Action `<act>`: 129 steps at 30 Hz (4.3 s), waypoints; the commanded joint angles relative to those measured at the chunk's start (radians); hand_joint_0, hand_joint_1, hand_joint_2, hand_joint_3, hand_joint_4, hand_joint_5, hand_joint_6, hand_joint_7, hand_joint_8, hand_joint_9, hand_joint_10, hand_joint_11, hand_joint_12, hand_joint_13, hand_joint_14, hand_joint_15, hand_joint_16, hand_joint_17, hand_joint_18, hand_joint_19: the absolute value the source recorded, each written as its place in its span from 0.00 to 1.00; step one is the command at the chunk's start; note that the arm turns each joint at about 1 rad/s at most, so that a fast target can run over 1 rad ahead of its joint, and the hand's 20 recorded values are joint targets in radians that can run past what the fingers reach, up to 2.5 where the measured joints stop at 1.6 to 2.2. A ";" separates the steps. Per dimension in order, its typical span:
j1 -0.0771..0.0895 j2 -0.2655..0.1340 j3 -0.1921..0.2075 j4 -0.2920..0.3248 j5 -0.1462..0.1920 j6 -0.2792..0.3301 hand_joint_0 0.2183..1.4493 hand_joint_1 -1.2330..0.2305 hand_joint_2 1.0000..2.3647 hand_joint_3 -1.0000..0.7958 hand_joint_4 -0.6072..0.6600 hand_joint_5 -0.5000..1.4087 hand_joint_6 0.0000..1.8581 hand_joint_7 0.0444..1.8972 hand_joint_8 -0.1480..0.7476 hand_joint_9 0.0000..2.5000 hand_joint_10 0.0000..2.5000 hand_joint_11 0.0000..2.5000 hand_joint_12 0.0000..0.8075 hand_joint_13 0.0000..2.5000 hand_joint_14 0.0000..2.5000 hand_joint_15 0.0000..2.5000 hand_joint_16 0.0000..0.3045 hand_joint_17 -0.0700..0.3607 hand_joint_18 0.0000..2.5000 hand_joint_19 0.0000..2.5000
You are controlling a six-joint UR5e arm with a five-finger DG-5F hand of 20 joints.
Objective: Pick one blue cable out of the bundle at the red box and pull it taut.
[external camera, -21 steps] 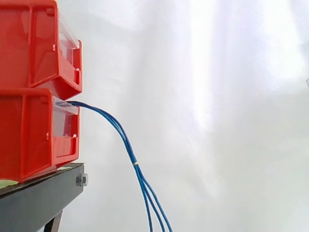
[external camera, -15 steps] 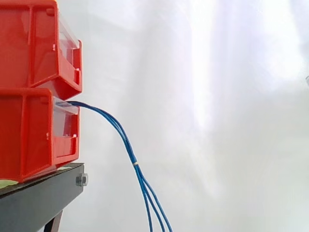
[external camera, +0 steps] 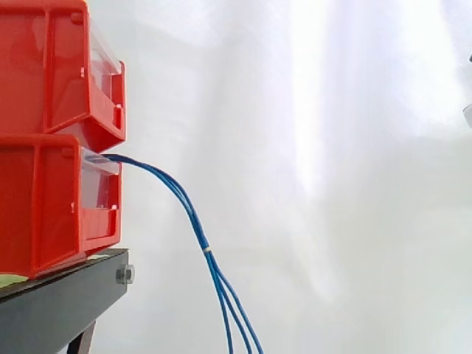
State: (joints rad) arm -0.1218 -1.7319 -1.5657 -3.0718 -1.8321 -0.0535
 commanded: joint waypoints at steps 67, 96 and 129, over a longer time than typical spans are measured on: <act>0.137 -0.285 0.001 0.436 0.353 -0.094 0.30 0.27 0.00 0.29 0.75 0.19 0.27 0.58 0.55 0.23 0.00 0.18 0.48 0.14 0.00 0.03 0.18 0.45 0.17 0.09; 0.160 -0.466 0.044 0.690 0.398 -0.114 0.27 0.38 0.00 0.28 0.75 0.19 0.27 0.58 0.57 0.25 0.00 0.19 0.49 0.15 0.00 0.05 0.17 0.44 0.16 0.09; 0.194 -0.680 0.279 0.674 0.373 -0.075 0.28 0.38 0.00 0.28 0.77 0.19 0.27 0.56 0.57 0.25 0.00 0.19 0.49 0.16 0.00 0.04 0.17 0.43 0.14 0.09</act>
State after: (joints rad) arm 0.0670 -2.4098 -1.2875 -2.3955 -1.4608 -0.1274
